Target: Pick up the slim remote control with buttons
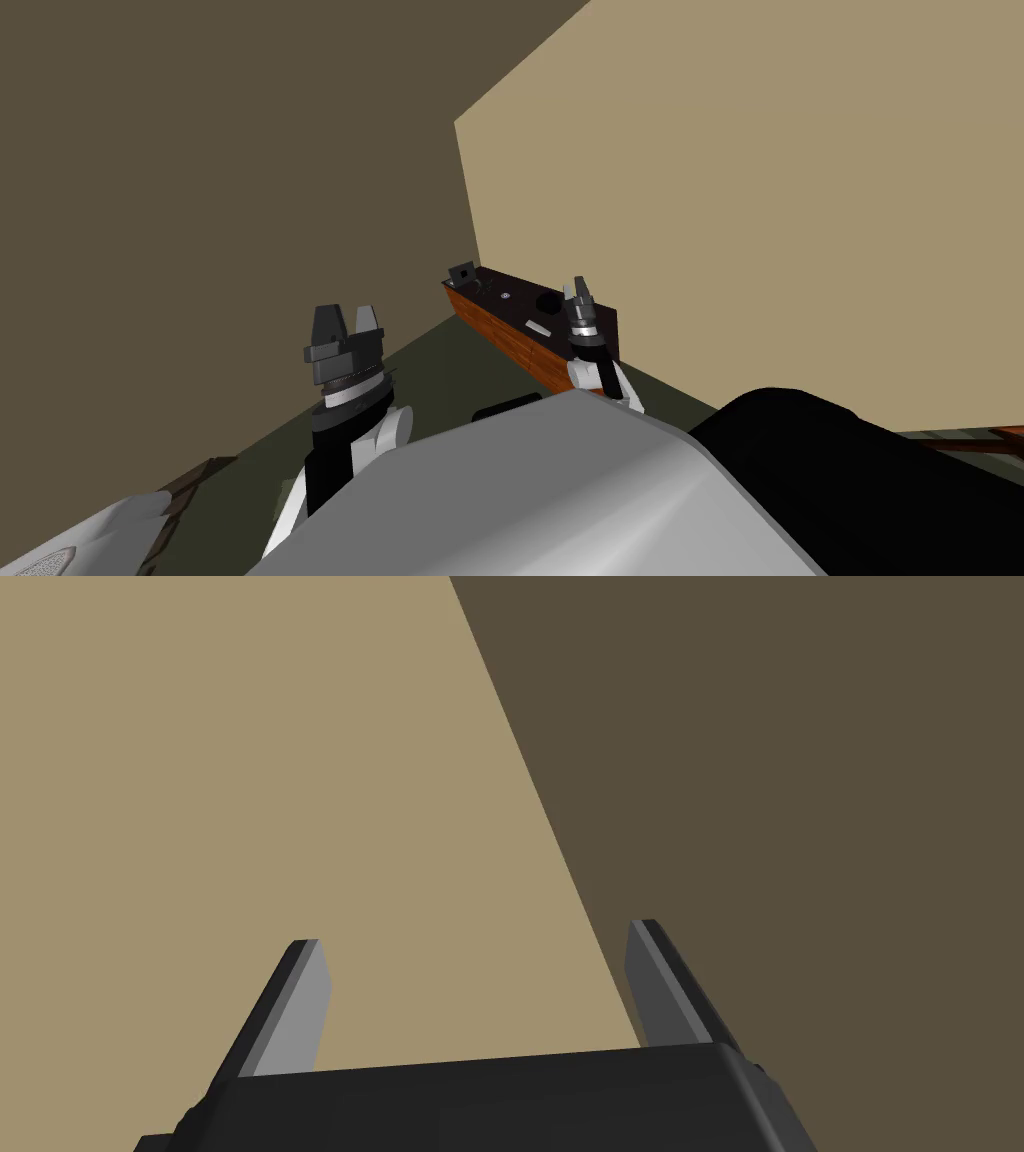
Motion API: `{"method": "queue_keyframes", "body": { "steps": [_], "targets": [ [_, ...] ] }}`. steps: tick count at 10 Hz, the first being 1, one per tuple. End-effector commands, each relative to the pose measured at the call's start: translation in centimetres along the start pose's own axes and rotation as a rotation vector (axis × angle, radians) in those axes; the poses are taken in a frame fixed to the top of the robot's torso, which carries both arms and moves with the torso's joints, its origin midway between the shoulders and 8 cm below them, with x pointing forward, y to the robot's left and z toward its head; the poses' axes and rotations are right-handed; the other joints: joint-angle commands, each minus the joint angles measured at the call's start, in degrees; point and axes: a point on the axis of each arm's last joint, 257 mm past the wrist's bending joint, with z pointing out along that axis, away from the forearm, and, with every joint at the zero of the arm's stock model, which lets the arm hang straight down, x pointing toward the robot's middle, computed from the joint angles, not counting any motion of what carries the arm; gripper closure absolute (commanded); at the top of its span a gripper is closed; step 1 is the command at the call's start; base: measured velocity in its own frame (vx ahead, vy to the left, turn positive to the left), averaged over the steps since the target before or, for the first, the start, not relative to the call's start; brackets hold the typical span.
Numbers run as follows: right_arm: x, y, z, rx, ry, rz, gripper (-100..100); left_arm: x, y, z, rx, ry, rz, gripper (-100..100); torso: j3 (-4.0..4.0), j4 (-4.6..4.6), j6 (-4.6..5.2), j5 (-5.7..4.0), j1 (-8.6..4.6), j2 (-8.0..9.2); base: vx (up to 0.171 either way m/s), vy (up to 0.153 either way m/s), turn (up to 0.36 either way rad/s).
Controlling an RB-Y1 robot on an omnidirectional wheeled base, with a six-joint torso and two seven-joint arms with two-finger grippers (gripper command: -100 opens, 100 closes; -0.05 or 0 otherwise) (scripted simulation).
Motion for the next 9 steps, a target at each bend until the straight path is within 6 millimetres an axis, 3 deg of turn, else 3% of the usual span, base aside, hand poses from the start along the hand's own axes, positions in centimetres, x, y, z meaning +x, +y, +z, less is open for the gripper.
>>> {"method": "queue_keyframes", "body": {
  "steps": [1,5,6,8,9],
  "targets": [
    [0.8,-0.4,0.0,0.005,0.039,-0.016,-100,0.0,0.0,0.0,0.0,0.0,0.0,0,0.0,0.0,0.0,0.0,0.0,0.0,0.004,0.027,0.015],
    [4.4,-2.9,-0.7,0.031,0.201,-0.085,-100,0.0,0.0,0.0,0.0,0.0,0.0,0,-0.04,-0.02,-0.01,0.07,0.34,-0.07,0.015,0.089,0.021],
    [4.4,-2.9,-0.7,0.03,0.209,-0.089,-100,0.0,0.0,0.0,0.0,0.0,0.0,0,-0.07,-0.03,-0.02,0.09,0.44,-0.12,0.03,0.094,0.006],
    [6.7,-4.9,-1.6,0.052,0.311,-0.137,-100,0.0,0.0,0.0,0.0,0.0,0.0,0,-0.07,-0.03,-0.01,0.08,0.34,-0.11,0.031,0.103,0.03],
    [6.8,-4.9,-1.6,0.05,0.325,-0.144,-100,0.0,0.0,0.0,0.0,0.0,0.0,0,-0.09,-0.03,-0.01,0.09,0.43,-0.15,0.021,0.097,0.01]
  ]
}}
